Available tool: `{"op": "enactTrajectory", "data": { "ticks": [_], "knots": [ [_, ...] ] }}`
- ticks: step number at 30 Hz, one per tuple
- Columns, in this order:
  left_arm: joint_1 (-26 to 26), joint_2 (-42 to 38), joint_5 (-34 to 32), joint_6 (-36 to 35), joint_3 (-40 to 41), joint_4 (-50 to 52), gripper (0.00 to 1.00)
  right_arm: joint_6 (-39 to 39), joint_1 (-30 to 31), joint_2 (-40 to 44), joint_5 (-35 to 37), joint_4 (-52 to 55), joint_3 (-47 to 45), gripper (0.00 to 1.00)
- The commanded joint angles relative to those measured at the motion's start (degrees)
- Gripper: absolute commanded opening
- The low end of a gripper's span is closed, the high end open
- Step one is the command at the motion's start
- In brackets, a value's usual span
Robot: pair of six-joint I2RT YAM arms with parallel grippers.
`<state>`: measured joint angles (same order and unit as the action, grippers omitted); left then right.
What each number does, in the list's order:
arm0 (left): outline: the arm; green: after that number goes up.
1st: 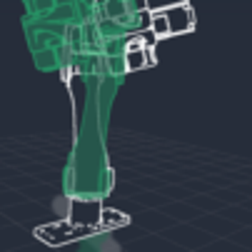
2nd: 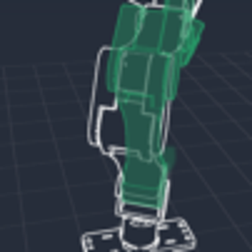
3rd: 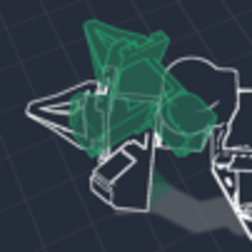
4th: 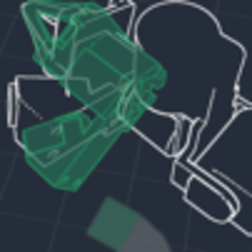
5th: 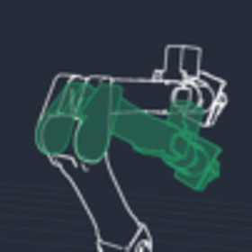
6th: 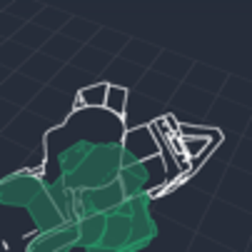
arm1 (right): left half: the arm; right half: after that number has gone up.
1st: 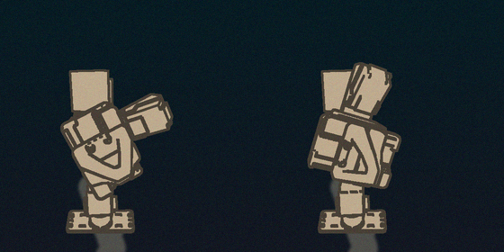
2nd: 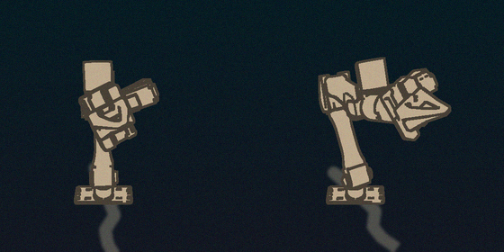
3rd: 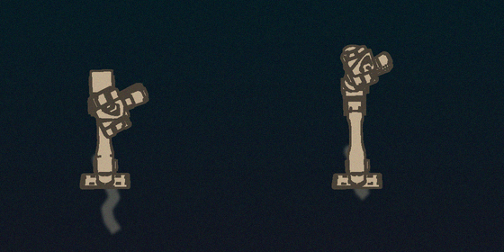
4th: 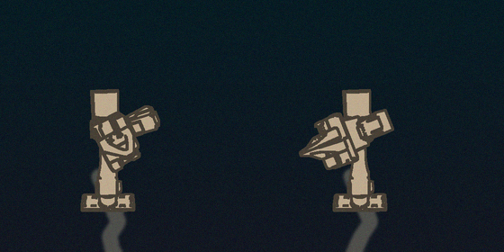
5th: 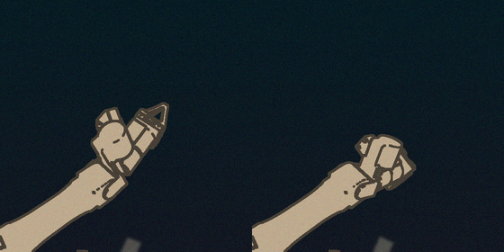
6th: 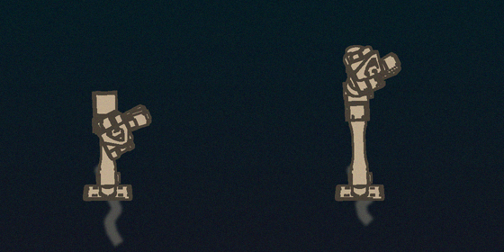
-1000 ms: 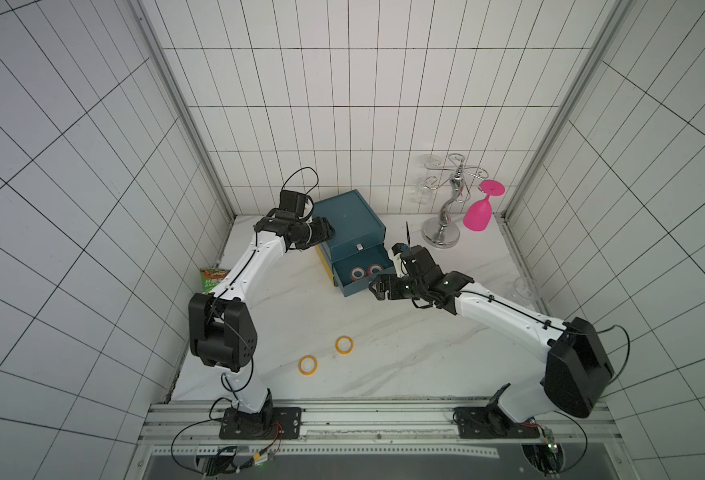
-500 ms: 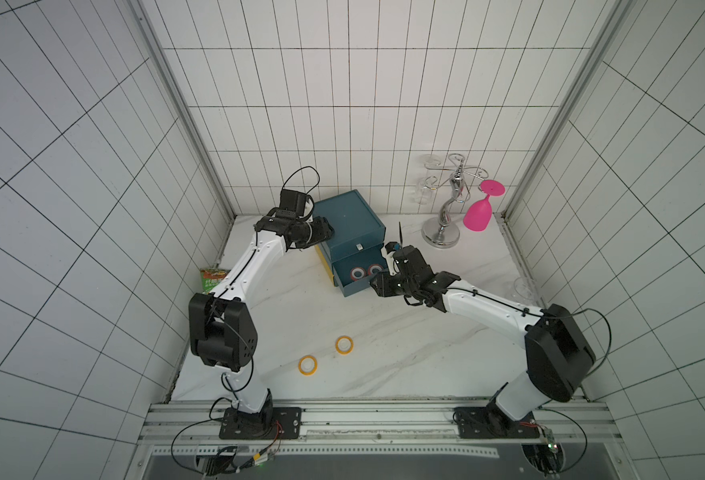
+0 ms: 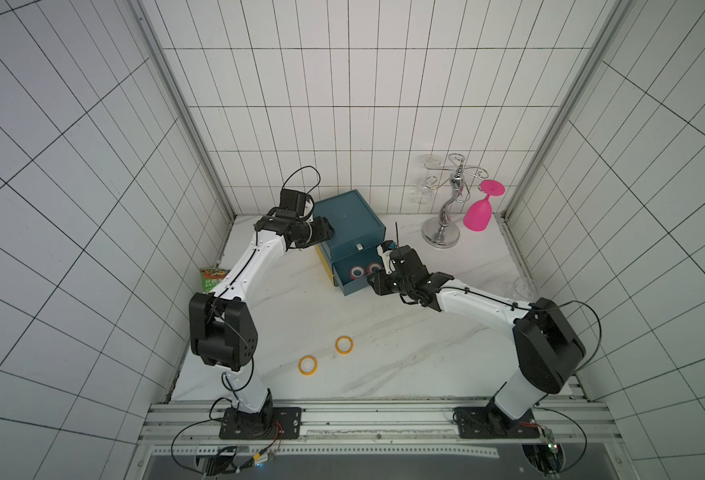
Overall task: Place the transparent tape into the drawer according to color
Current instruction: Close the drawer in the storage box.
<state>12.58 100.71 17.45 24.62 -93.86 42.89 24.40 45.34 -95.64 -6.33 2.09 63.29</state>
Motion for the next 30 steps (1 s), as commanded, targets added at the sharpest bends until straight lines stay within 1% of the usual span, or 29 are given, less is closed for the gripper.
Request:
{"op": "enactTrajectory", "data": {
  "ticks": [1, 8, 16, 23, 30],
  "knots": [
    [-0.1, 1.6, 0.4, -1.2, -0.8, 3.0, 0.59, -1.5, -0.2, -2.0, 1.8, -2.6, 2.6, 0.39],
    [-0.1, 1.7, 0.8, -1.8, -0.7, 3.5, 0.59, -1.8, -0.2, -5.2, 2.7, -4.9, 5.5, 0.38],
    [-0.1, 2.0, 1.3, -2.6, -0.7, 4.3, 0.59, -1.6, 0.1, -9.1, 5.3, -8.0, 8.6, 0.38],
    [-0.1, 2.2, 1.7, -2.9, -0.7, 4.4, 0.59, -1.5, 0.2, -11.7, 7.6, -9.2, 11.3, 0.37],
    [0.0, 2.4, 1.9, -3.3, -0.8, 4.9, 0.59, -1.0, 0.2, -13.8, 8.3, -9.5, 13.6, 0.37]
  ]
}}
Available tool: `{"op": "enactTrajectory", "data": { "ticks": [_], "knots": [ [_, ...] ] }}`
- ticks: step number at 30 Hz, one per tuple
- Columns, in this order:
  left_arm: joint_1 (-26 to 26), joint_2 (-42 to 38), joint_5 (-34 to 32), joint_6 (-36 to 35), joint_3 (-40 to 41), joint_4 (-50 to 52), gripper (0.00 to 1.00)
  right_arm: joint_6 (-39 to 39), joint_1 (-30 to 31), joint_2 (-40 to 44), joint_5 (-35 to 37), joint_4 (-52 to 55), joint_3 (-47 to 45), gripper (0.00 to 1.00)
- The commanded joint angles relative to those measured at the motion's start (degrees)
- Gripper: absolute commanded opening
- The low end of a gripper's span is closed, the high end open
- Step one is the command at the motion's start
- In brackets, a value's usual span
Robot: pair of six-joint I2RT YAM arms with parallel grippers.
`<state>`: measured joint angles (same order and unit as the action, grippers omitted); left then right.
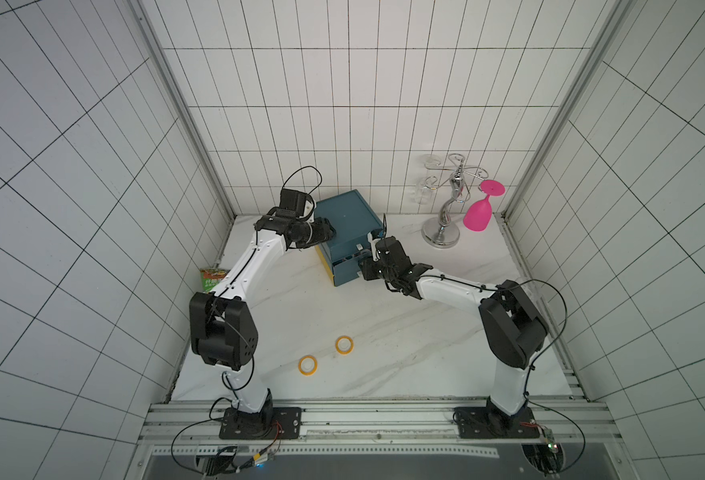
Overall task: Place the transparent tape into the drawer according to color
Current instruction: Close the drawer in the storage box.
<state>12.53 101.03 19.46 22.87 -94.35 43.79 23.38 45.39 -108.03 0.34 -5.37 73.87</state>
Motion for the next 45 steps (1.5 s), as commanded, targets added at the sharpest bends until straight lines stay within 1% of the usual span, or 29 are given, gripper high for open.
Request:
{"op": "enactTrajectory", "data": {
  "ticks": [1, 15, 22, 25, 27, 31, 34, 38, 45],
  "knots": [
    [0.0, 2.1, -0.1, -1.7, -0.4, 4.0, 0.59, 0.0, 0.1, -1.6, 1.6, -2.3, 3.2, 0.37],
    [0.0, 2.1, 0.5, -2.9, -0.6, 5.6, 0.58, 2.1, 0.4, -3.9, 1.2, -4.5, 5.0, 0.38],
    [0.0, 2.3, 0.8, -3.1, -0.4, 5.7, 0.58, 5.0, 0.4, -4.9, 1.9, -5.9, 5.5, 0.38],
    [0.0, 2.3, 0.6, -3.3, -0.6, 5.9, 0.59, 5.5, 0.3, -3.7, 2.6, -5.4, 3.9, 0.39],
    [-0.1, 2.3, 0.0, -3.7, -0.6, 6.1, 0.59, 6.2, 0.1, -1.6, 2.2, -5.3, 1.1, 0.42],
    [-0.7, 2.3, -0.6, -4.0, -0.4, 6.4, 0.60, 9.3, -1.1, 2.2, -2.2, -7.2, -5.0, 0.49],
    [-1.3, 2.4, -1.1, -4.1, -0.3, 6.1, 0.61, 12.9, -2.1, 2.5, -7.6, -9.5, -7.7, 0.53],
    [-1.7, 2.7, -0.9, -4.0, -0.5, 5.5, 0.62, 18.0, -2.6, 0.0, -12.2, -14.6, -9.6, 0.53],
    [-1.8, 3.1, -1.1, -4.2, -0.6, 5.7, 0.62, 25.4, -4.2, -6.0, -16.1, -22.2, -10.3, 0.53]
  ]
}}
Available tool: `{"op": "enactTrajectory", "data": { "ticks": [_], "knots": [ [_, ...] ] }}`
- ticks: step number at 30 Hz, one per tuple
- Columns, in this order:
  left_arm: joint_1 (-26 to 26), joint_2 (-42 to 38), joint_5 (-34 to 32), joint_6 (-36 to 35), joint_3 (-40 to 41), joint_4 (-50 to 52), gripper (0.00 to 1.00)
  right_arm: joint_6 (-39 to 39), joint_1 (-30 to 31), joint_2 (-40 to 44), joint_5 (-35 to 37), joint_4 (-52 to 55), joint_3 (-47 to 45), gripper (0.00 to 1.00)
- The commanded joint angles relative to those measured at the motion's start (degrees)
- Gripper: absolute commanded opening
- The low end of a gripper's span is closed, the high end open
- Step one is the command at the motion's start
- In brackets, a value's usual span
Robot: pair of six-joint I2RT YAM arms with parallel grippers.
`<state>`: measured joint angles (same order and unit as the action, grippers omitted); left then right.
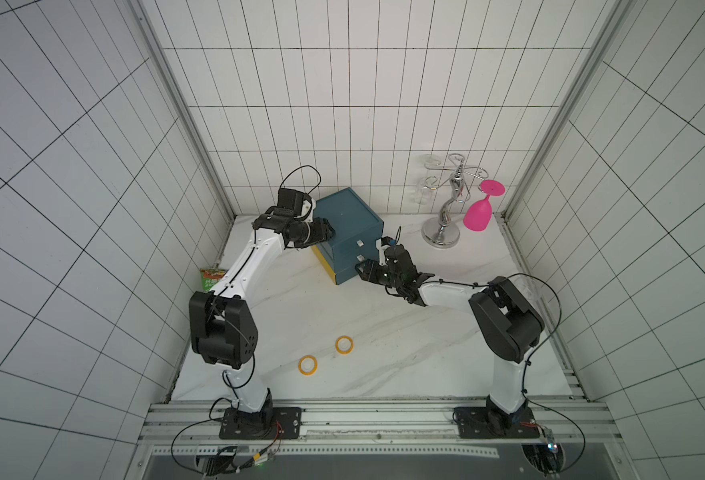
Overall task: Place the transparent tape into the drawer according to color
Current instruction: Close the drawer in the storage box, then open the drawer in the storage box.
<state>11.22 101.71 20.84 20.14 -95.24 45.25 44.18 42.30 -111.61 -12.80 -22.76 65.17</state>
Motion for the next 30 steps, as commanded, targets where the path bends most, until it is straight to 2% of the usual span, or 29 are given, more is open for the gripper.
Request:
{"op": "enactTrajectory", "data": {
  "ticks": [1, 11, 30],
  "knots": [
    [-0.4, 2.4, -2.5, -1.5, 0.4, 4.1, 0.62, 4.7, -1.3, -3.0, -3.2, -4.8, -1.4, 0.53],
    [-0.6, 2.5, -2.3, -1.5, 0.5, 4.2, 0.62, 8.6, -2.7, -6.0, -3.1, -8.3, -2.4, 0.51],
    [-1.3, 2.4, -2.2, -1.8, 0.8, 4.3, 0.62, 11.9, -3.6, -10.5, -4.1, -16.0, -0.7, 0.41]
  ]
}}
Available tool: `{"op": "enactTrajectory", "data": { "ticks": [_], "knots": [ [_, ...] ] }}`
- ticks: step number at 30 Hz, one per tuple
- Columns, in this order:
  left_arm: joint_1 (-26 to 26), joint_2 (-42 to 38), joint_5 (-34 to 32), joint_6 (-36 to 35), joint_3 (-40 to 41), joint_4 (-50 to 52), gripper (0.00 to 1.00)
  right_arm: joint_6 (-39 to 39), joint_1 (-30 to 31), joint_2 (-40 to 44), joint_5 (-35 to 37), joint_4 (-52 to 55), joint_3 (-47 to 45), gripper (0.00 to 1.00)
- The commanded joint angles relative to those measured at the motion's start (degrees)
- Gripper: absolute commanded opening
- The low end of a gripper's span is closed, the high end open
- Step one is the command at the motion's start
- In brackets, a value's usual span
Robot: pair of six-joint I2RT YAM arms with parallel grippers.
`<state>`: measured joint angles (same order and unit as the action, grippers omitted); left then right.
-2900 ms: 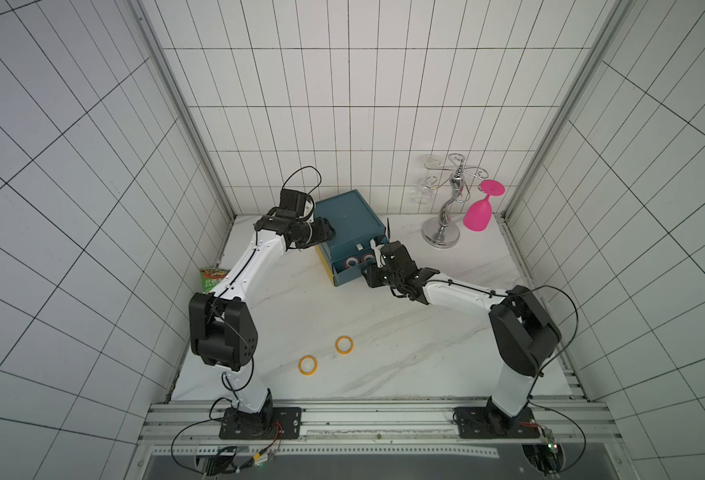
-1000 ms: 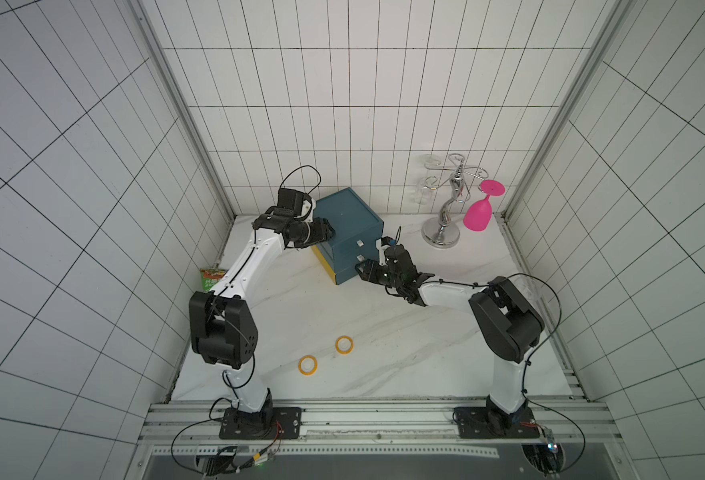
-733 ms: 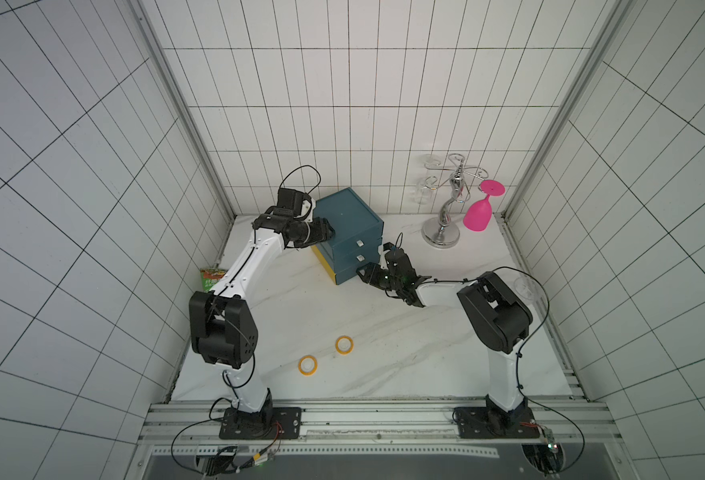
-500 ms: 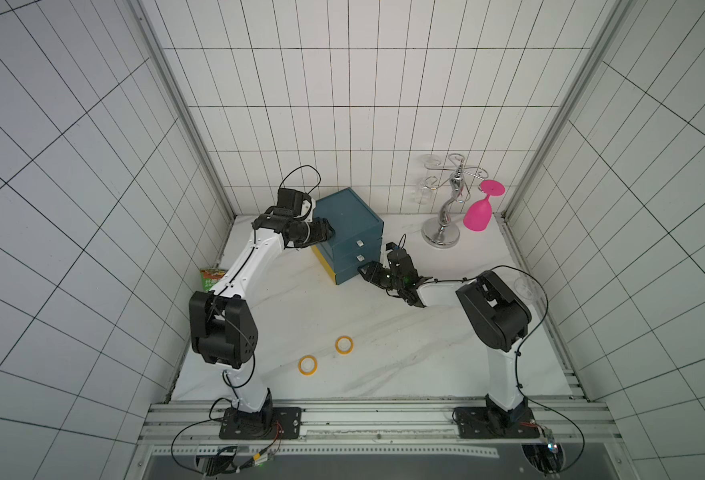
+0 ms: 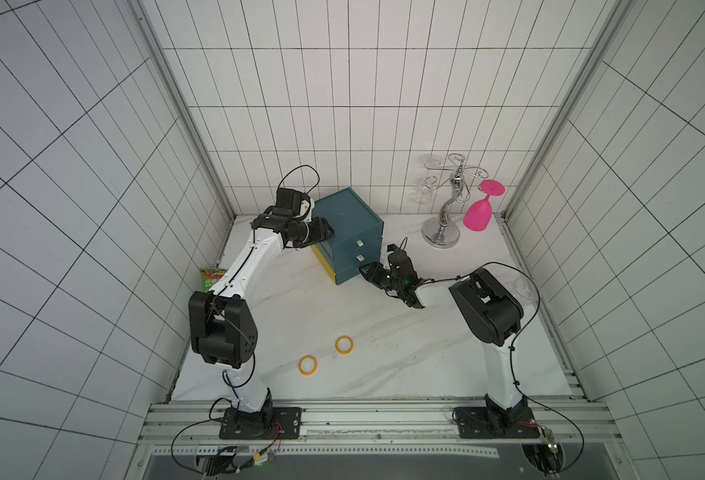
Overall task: Place the transparent tape into the drawer according to color
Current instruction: Open the drawer in the storage box.
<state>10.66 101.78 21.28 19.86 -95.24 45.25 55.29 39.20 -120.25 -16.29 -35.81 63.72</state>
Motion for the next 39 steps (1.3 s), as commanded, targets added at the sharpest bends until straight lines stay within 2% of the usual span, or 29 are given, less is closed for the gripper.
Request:
{"op": "enactTrajectory", "data": {
  "ticks": [1, 4, 12, 19, 21, 25, 39],
  "knots": [
    [-0.7, 2.4, -2.6, -1.5, 0.8, 4.3, 0.62, 0.9, -0.5, -2.1, -0.6, -2.9, 1.0, 0.41],
    [-0.7, 2.5, -2.5, -1.5, 0.8, 4.3, 0.62, 0.9, -0.5, -2.7, -0.7, -2.4, 1.8, 0.37],
    [-0.8, 2.5, -2.2, -1.5, 0.8, 4.4, 0.62, 2.0, -0.6, -3.6, -0.6, -3.7, 1.7, 0.20],
    [-0.9, 2.5, -2.2, -1.6, 0.9, 4.4, 0.62, 3.1, -0.6, -4.0, -0.1, -6.0, 2.2, 0.19],
    [-0.9, 2.5, -2.2, -1.6, 0.9, 4.4, 0.62, 3.1, -0.6, -4.1, -0.1, -5.9, 2.5, 0.10],
    [-0.9, 2.4, -2.3, -1.7, 0.8, 4.5, 0.62, 3.1, -0.6, -3.8, -0.2, -6.1, 2.2, 0.01],
    [-0.9, 2.5, -2.2, -1.8, 0.8, 4.4, 0.62, 3.6, -0.5, 2.8, 0.4, -8.7, -7.8, 0.00]
  ]
}}
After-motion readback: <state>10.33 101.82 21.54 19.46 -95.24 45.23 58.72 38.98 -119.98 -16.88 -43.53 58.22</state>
